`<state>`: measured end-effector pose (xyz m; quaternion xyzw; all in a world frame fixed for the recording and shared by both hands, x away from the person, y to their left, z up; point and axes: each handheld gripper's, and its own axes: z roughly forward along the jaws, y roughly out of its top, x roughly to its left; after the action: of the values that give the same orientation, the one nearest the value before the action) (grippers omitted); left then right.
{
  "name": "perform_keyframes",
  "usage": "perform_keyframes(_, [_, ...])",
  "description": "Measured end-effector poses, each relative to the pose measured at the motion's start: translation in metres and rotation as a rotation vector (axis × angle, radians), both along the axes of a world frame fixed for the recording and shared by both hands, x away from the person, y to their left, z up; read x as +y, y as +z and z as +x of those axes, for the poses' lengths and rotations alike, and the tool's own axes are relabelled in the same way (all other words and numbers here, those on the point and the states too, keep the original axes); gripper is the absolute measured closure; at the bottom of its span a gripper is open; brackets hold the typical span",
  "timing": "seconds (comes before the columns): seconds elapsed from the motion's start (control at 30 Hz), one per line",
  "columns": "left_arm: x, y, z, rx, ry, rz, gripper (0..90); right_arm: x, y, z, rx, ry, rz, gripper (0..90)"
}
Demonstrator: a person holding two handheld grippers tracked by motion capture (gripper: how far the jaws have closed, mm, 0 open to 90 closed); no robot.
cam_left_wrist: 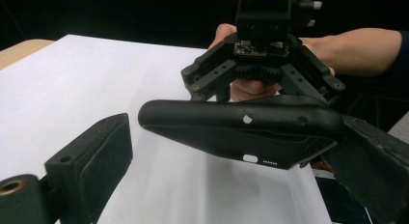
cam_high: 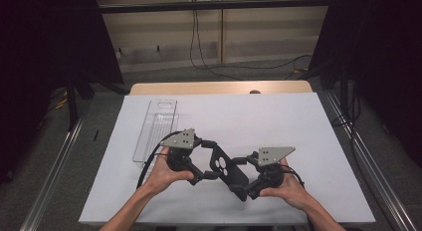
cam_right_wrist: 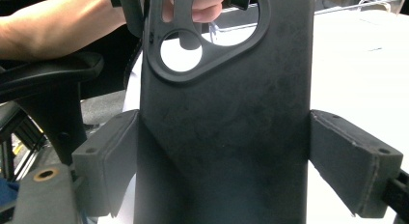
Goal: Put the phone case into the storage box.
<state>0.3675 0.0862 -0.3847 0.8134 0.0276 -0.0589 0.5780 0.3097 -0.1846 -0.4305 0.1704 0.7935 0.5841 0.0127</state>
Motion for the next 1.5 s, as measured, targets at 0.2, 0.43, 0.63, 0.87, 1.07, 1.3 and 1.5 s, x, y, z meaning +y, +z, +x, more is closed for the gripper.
perform_keyframes(0.2, [-0.0017, 0.0006, -0.0023, -0.013, -0.035, 0.003, 4.1, 0.0010, -0.0003, -0.0010, 0.012, 0.028, -0.007, 13.7])
perform_keyframes(0.43, [-0.0030, 0.0001, -0.0036, -0.010, -0.067, 0.009, 5.5, 0.0024, -0.0011, -0.0017, 0.021, 0.053, -0.015, 13.7])
perform_keyframes(0.63, [-0.0034, 0.0002, -0.0040, -0.011, -0.099, 0.013, 8.9, 0.0033, -0.0018, -0.0024, 0.025, 0.065, -0.021, 13.7])
perform_keyframes(0.87, [-0.0037, 0.0006, -0.0047, 0.001, -0.096, 0.015, 10.4, 0.0036, -0.0018, -0.0028, 0.022, 0.068, -0.026, 13.7])
perform_keyframes(1.07, [-0.0027, 0.0009, -0.0039, 0.012, -0.095, 0.025, 11.9, 0.0035, -0.0019, -0.0025, 0.017, 0.065, -0.028, 13.8])
perform_keyframes(1.3, [-0.0026, 0.0030, -0.0053, 0.014, -0.077, 0.026, 13.3, 0.0039, -0.0013, -0.0027, 0.012, 0.066, -0.025, 13.9])
perform_keyframes(1.5, [-0.0025, 0.0047, -0.0054, 0.023, -0.066, 0.028, 13.7, 0.0034, -0.0005, -0.0022, 0.010, 0.066, -0.020, 13.5])
